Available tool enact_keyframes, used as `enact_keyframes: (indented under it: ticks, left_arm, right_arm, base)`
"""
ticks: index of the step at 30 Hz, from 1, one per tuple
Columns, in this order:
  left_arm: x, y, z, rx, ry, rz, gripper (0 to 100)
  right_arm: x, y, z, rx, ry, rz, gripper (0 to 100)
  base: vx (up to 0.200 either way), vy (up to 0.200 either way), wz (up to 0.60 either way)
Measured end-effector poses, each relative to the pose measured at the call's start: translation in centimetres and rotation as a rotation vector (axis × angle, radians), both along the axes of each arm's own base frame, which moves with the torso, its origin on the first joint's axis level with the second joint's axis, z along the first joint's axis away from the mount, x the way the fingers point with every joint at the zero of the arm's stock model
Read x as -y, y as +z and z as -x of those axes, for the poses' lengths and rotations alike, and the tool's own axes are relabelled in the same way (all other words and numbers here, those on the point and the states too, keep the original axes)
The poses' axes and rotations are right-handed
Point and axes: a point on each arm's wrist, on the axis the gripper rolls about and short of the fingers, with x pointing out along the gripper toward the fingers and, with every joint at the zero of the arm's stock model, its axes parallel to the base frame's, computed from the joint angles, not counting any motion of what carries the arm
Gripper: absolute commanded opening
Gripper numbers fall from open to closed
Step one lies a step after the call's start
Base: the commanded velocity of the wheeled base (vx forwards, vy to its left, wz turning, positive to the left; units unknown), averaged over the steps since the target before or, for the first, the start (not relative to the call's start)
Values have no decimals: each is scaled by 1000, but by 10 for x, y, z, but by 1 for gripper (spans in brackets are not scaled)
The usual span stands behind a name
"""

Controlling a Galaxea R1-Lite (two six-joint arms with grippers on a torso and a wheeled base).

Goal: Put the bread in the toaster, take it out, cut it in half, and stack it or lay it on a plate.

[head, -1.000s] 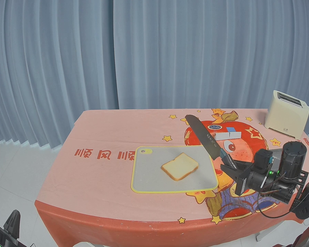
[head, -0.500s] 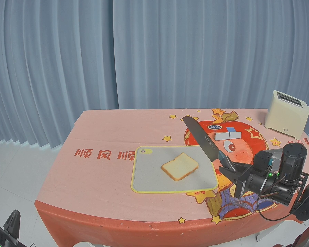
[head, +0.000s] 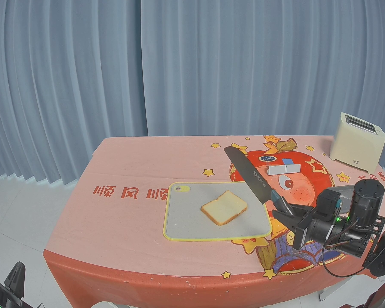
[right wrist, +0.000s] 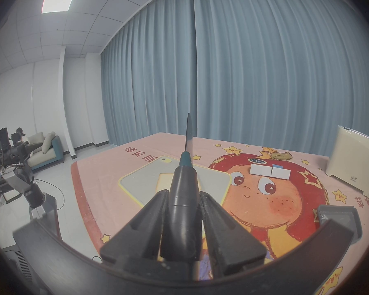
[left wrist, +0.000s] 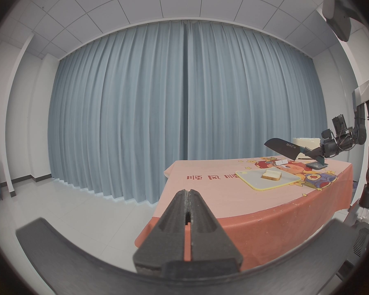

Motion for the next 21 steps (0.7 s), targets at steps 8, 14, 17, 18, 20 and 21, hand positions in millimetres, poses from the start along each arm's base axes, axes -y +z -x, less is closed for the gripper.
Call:
enact_keyframes:
  ticks: [8,14,17,18,20,21]
  left_arm:
    - [0,0,0,1,-1,-1,0]
    - [0,0,0,6,-3,-5,0]
    - [0,1,0,12,-5,-6,0]
    - [0,1,0,13,-7,-7,0]
    - [0,1,0,13,-9,-9,0]
    - [0,1,0,13,-9,-9,0]
  right_arm:
    - [-5,6,-7,3,38,-11,0]
    - [-3,5,-6,-11,43,-4,0]
    - [-3,3,-5,-15,44,0,0]
    - [-3,3,-4,-16,45,3,0]
    - [-3,3,-4,-15,47,5,0]
    - [-3,3,-4,-14,48,7,0]
  base:
    - [0,0,0]
    - [0,0,0]
    - [0,0,0]
    - [0,0,0]
    - [0,0,0]
    - [0,0,0]
